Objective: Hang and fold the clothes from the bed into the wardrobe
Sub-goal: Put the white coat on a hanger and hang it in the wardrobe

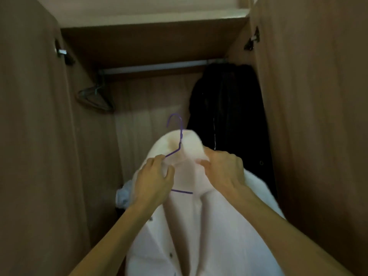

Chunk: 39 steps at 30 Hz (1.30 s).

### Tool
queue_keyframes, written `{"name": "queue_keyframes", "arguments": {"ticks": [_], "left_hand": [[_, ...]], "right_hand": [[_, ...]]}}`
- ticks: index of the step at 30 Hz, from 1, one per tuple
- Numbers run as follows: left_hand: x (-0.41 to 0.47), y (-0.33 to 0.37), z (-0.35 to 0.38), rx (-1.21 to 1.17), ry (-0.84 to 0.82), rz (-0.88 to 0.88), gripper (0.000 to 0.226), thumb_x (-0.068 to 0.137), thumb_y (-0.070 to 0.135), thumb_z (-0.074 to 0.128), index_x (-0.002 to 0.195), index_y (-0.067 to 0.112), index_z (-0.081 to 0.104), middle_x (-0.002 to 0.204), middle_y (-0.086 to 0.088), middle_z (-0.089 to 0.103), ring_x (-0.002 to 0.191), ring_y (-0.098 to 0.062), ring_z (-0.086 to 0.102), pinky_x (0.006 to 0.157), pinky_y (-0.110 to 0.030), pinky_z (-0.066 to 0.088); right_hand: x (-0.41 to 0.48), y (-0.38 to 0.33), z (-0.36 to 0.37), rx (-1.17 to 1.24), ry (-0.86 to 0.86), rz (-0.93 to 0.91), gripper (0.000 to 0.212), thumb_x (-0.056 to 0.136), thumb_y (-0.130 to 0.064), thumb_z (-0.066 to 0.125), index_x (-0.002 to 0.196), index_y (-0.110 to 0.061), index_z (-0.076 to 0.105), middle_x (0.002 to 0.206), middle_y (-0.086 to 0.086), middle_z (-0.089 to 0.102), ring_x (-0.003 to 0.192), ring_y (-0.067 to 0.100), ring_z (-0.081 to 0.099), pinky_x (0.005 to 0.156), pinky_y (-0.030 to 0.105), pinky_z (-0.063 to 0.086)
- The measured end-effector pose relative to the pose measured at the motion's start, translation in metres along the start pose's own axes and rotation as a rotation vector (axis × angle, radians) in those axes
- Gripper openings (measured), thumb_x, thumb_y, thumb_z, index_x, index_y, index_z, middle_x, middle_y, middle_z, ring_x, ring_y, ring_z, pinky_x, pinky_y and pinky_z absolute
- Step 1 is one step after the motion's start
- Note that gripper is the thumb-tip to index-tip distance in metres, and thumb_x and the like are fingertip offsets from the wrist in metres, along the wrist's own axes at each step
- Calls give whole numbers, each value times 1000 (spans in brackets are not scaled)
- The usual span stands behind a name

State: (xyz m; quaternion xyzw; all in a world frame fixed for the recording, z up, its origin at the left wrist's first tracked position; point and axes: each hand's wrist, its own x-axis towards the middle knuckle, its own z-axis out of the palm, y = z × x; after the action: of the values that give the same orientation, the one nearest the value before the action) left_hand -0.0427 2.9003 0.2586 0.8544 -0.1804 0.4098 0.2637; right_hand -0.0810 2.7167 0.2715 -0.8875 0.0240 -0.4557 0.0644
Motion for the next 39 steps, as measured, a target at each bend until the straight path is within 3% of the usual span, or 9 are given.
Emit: {"name": "queue_keyframes", "arguments": {"ticks": [5,9,14,17,24,29,31,33,39], "left_hand": [[93,11,34,-112,87,-53,42,95,42,44,131,20,49,128,-4,55,113,-23,53,84,-26,34],[159,18,54,-195,136,-66,41,96,42,40,128,18,50,122,-6,57,107,-23,54,85,-29,38],[223,14,69,-271,180,43,36,98,38,41,128,20,48,118,-1,55,99,-17,53,86,-35,48],[260,4,79,-247,212,136,41,97,41,41,133,21,44,125,-2,51,103,-15,52,88,-33,48],[343,-23,108,-353,194,252,38,98,37,41,132,20,43,121,4,39,96,-7,44,58,-10,35],[398,-33,135,-386,216,306,36,100,33,38,132,19,47,117,5,43,96,-7,46,68,-13,39],[416,-36,145,-359,192,343,37,101,31,35,135,20,45,122,1,48,101,-14,52,78,-24,51],[433,-37,154,-322,175,393,37,101,32,34,134,20,47,124,-6,53,107,-21,54,88,-35,50],[469,-36,169,-287,225,440,38,101,32,36,133,15,49,130,-8,53,117,-20,49,84,-20,30]], "right_hand": [[94,19,12,-8,97,-108,31,96,-40,47,126,-31,49,97,9,67,90,34,63,66,34,35],[166,29,27,0,154,-124,24,95,-36,51,116,-25,55,96,9,67,90,34,63,67,35,38],[243,33,58,-110,209,-110,26,91,-18,52,116,-21,55,97,9,65,89,33,62,67,36,41],[285,34,80,-158,249,-79,24,91,-20,53,115,-20,56,97,8,65,88,30,62,67,36,42],[372,43,92,-255,327,-39,18,94,-24,53,108,-17,60,96,7,64,83,25,61,65,32,40],[426,51,93,-359,364,3,16,95,-21,50,104,-15,61,98,7,64,86,27,61,64,33,39],[446,56,94,-401,377,18,16,95,-17,49,104,-13,61,101,8,65,89,27,61,65,33,40],[464,61,95,-438,393,32,18,94,-15,49,107,-12,61,105,9,64,94,27,61,67,33,39],[508,80,99,-509,432,27,21,93,-13,47,111,-10,59,110,10,63,99,28,60,70,33,39]]}}
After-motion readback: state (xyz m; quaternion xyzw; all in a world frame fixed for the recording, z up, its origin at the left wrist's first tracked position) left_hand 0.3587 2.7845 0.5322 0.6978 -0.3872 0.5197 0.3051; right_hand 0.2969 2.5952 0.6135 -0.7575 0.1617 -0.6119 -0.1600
